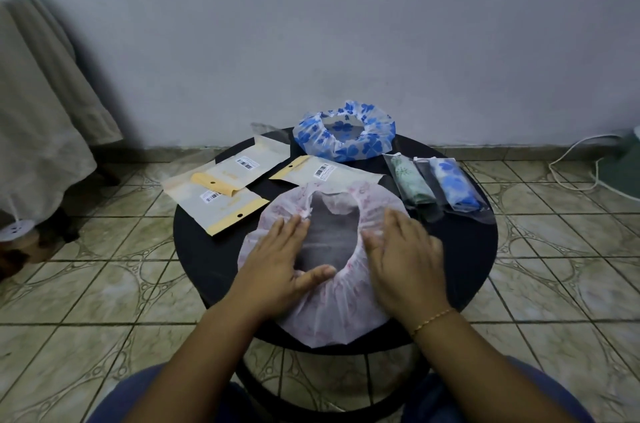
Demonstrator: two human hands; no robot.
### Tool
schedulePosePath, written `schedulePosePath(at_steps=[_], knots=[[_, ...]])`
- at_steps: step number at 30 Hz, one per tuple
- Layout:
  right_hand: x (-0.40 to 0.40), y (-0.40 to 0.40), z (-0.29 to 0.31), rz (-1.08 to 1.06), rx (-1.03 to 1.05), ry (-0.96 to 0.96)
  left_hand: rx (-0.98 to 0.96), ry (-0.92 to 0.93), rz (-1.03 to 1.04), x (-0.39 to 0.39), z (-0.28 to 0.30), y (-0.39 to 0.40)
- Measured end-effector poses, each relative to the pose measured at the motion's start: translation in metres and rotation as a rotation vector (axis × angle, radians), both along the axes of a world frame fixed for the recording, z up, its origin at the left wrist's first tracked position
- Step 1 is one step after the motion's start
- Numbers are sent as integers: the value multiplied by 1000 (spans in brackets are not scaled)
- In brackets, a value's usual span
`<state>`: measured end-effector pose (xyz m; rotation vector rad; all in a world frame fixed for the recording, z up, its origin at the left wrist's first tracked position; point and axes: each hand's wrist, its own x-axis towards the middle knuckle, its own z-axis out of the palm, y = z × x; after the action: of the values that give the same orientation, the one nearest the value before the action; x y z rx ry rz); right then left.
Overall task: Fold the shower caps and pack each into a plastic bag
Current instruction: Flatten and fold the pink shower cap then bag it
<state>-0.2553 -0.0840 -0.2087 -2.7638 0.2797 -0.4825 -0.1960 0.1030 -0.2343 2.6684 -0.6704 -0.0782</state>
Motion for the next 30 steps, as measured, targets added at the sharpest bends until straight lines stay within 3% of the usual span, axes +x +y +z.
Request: schedulePosePath(at_steps=[4, 9, 14, 20, 23, 26, 30], knots=[[1, 1, -19, -5, -53, 317, 41, 59, -3, -1, -1, -1], [4, -10, -27, -61, -86, 462, 153, 118, 12, 1, 0, 5], [4, -8, -21, -59, -95, 425, 242, 130, 57, -4, 1, 3], [-5, 12, -12, -51, -219, -19, 318, 108, 243, -36, 5, -25], [-12, 16, -21, 23, -162, 185, 378, -7, 258, -46, 17, -34], [-12, 6, -24, 16, -169, 197, 390, -170, 236, -53, 33, -32], [-6, -2, -26, 109, -138, 240, 129, -194, 350, -47, 55, -24]])
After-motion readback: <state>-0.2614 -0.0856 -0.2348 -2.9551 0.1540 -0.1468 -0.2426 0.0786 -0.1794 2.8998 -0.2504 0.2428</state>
